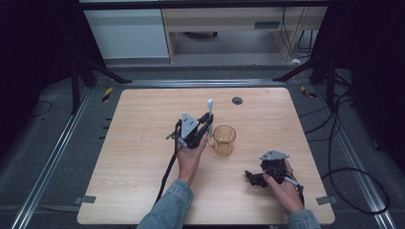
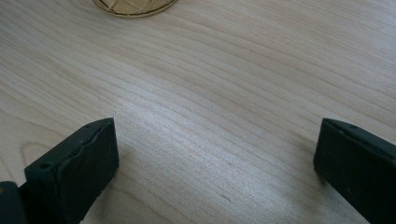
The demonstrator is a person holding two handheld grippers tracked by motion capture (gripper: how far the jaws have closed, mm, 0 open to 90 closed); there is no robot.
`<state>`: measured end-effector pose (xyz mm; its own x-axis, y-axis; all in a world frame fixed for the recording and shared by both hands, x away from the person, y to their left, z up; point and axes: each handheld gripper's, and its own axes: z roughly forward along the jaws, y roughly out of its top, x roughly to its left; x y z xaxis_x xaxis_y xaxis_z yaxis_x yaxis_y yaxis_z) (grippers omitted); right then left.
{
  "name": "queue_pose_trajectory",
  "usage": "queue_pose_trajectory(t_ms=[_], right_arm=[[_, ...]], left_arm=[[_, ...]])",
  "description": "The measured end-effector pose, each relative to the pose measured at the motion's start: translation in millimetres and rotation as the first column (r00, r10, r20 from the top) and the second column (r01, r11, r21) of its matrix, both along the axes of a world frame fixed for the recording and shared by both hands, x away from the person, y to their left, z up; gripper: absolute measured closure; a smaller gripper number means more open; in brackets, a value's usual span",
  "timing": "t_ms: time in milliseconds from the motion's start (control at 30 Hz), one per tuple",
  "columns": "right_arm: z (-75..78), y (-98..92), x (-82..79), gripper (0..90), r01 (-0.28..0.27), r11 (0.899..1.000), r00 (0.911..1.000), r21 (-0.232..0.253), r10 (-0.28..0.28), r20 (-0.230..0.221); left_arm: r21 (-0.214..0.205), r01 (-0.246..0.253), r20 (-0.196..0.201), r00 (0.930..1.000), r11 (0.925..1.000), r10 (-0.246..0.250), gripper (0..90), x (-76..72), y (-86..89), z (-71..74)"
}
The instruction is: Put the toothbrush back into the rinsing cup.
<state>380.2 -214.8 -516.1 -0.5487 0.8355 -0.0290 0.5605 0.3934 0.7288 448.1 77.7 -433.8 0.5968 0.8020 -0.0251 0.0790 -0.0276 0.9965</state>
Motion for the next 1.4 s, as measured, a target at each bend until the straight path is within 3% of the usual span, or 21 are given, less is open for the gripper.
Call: queue_pose_trajectory(t_ms=[533,1400], right_arm=[[0.0,-0.2,0.1,0.4,-0.002,1.0,1.0,-0.001,0.002,0.001],[0.0,-0.1,0.0,0.4,-0.001,1.0,1.0,-0.001,0.001,0.001]], left_arm=[[0.033,-0.005,-0.01,0.9999,0.9994,0.006,79.0,-3.3,-2.7,-15.4],[0.044,-0.008,-0.034,0.9994,0.999,0.009,78.8,-8.0,4.2,-27.1]])
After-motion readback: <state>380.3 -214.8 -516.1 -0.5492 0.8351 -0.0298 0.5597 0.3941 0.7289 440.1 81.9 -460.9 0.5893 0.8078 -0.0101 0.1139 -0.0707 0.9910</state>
